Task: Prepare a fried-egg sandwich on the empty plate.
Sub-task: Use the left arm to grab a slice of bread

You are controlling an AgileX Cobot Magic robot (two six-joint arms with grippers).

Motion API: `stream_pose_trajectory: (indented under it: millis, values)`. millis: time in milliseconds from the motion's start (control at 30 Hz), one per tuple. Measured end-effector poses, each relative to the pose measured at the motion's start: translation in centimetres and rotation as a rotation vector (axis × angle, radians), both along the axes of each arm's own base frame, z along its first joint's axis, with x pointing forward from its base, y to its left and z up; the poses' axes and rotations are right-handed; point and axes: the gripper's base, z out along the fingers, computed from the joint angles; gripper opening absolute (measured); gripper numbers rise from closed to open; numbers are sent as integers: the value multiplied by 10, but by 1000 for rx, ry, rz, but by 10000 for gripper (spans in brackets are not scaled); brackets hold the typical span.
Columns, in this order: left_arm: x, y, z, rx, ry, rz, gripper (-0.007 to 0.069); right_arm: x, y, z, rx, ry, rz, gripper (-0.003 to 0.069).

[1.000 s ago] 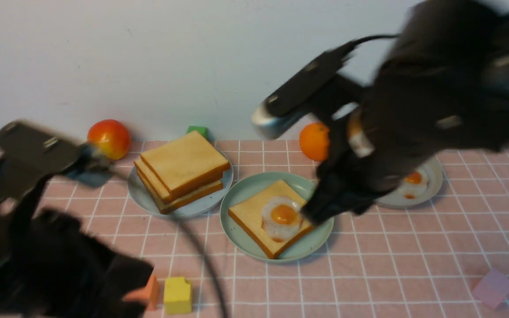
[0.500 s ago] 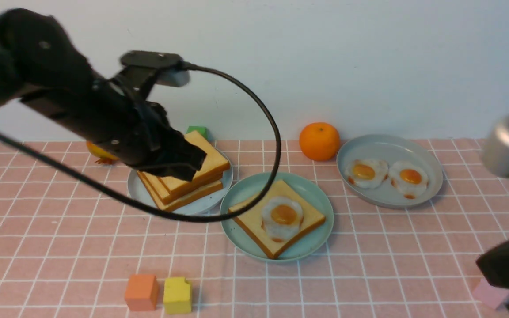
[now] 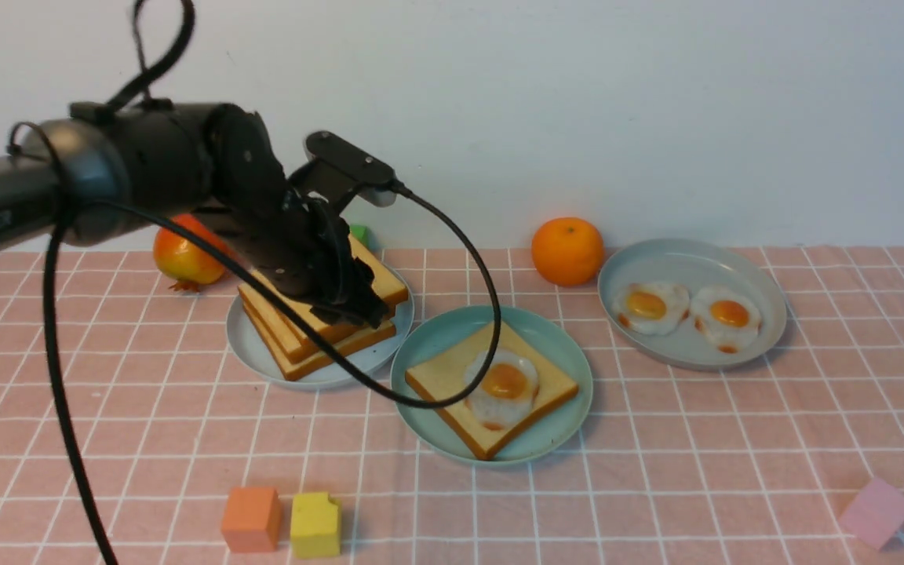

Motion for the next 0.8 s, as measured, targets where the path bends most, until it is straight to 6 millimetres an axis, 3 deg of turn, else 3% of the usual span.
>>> stream_pose_trajectory:
  millis: [233,567,800]
  values:
    - [13,-1,-17,41,-60,-11,379,0,0,0,-1,5,1,10]
    - [19,0,-33,80,-70,-27,258,0,0,0,-2,6,0,15]
    - [22,0,-42,105,-76,-40,241,-1,-1,-1,-12,11,-2,22]
